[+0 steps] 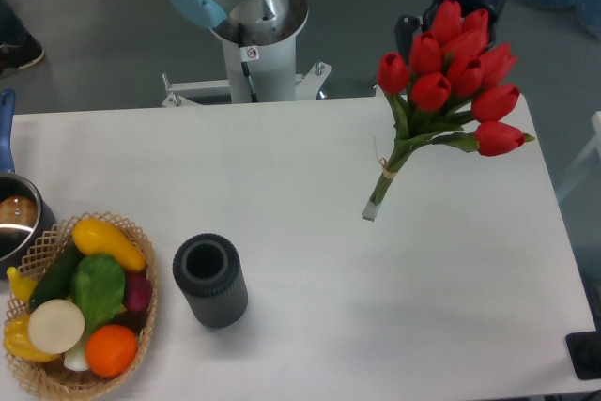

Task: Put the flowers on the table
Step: 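Hold the red tulip bouquet and lift it upward with the gripper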

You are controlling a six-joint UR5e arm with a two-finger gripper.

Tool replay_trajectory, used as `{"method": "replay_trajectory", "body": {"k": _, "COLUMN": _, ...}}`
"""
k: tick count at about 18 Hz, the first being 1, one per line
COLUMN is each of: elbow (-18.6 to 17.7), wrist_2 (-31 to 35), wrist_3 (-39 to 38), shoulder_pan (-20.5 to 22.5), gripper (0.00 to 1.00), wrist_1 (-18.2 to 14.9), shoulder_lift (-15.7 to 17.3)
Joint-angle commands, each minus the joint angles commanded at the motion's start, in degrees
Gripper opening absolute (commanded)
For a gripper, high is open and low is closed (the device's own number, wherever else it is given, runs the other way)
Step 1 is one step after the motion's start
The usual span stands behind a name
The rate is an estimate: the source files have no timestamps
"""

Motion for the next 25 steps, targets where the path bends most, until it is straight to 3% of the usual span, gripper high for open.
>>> {"method": "replay_trajectory", "body": {"k": 9, "elbow": -0.17, "wrist_2": 1.05, "wrist_3": -0.09, "shoulder_pan": 1.06, "gripper": 0.25, "wrist_1": 0.00, "shoulder_lift": 0.00}}
{"method": "replay_trajectory", "body": {"k": 17, "elbow": -0.18, "wrist_2": 10.89, "wrist_3": -0.18, "shoulder_pan": 0.35, "gripper": 0.25, "wrist_1": -0.17, "shoulder_lift": 0.79}}
{"method": "replay_trajectory", "body": {"k": 25, "elbow": -0.09, "wrist_2": 28.72, "wrist_3": -0.09, "shoulder_pan": -5.18, "gripper": 0.25, "wrist_1": -0.44, "shoulder_lift": -0.52}}
